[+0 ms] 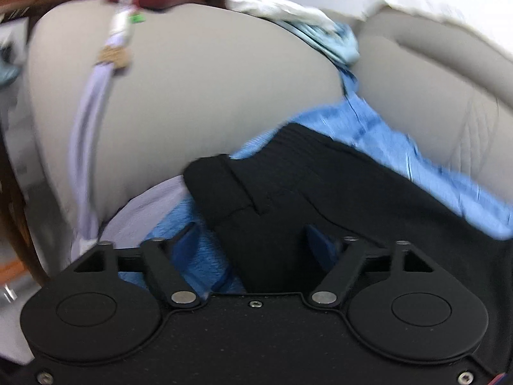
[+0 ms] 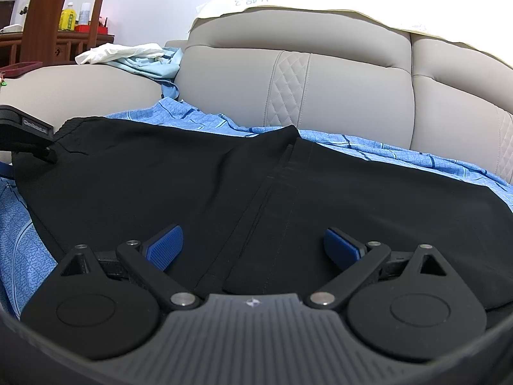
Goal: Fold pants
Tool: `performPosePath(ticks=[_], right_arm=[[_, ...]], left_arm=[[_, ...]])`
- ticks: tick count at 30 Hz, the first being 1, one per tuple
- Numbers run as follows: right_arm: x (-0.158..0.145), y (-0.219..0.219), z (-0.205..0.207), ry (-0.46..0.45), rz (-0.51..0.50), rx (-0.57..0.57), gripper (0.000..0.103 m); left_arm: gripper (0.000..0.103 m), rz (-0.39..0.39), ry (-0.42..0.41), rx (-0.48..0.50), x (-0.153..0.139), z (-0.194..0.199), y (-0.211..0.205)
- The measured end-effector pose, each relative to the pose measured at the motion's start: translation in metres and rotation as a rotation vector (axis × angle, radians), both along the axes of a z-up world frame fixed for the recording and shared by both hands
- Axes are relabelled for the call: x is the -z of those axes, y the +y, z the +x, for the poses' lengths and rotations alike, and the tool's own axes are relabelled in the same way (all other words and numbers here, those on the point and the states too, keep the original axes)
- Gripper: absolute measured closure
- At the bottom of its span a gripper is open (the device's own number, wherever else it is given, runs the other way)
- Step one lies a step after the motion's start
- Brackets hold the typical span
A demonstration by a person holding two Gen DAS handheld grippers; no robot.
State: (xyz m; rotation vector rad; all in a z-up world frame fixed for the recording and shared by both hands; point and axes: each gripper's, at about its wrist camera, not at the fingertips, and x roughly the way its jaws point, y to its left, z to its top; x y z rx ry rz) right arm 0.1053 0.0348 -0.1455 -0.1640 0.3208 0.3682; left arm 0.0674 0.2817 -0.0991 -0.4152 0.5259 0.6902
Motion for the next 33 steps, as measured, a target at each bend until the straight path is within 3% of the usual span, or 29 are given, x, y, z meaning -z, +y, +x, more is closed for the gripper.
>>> performPosePath(ticks=[2, 5, 13, 16, 17, 19, 21, 23, 26, 31, 33], right_arm=[[0.0, 0.0, 0.0, -0.002, 0.001, 0.002, 0.003], [0.0, 0.001, 0.0, 0.0, -0.001, 0.004, 0.003], [0.0, 0.003, 0.002, 0.004, -0.001, 0.011, 0.003], [0.0, 0.004, 0.002, 0.006, -0.003, 0.011, 0.003], [0.0, 0.004, 0.003, 0.007, -0.003, 0.01, 0.003], [0.0, 0.005, 0.003, 0.01, -0.004, 0.011, 0.003], [0.001, 0.005, 0.004, 0.01, -0.004, 0.011, 0.003], [0.001, 0.005, 0.004, 0.009, -0.004, 0.012, 0.003], [0.001, 0.006, 0.004, 0.01, -0.003, 0.013, 0.003], [0.001, 0.006, 0.004, 0.011, -0.004, 0.012, 0.003], [0.001, 0.006, 0.004, 0.012, -0.006, 0.009, 0.003]], left_arm=[[0.023, 0.024, 0.02, 0.011, -0.002, 0.007, -0.004], [0.02, -0.054, -0.014, 0.019, -0.003, 0.008, 0.004], [0.016, -0.07, -0.023, 0.0, -0.002, 0.011, 0.006], [0.05, -0.076, -0.08, -0.112, -0.003, 0.003, 0.006], [0.056, -0.109, -0.12, -0.145, -0.002, -0.003, 0.007], [0.057, -0.144, -0.146, -0.174, -0.001, -0.007, 0.008], [0.052, -0.129, -0.143, -0.179, 0.0, -0.006, 0.004], [0.034, -0.077, -0.104, -0.16, 0.001, 0.001, -0.004], [0.017, 0.008, 0.002, -0.098, 0.0, 0.023, -0.014], [0.008, -0.074, -0.004, -0.108, -0.003, 0.032, -0.003], [0.015, -0.086, 0.004, -0.125, -0.004, 0.036, -0.001]])
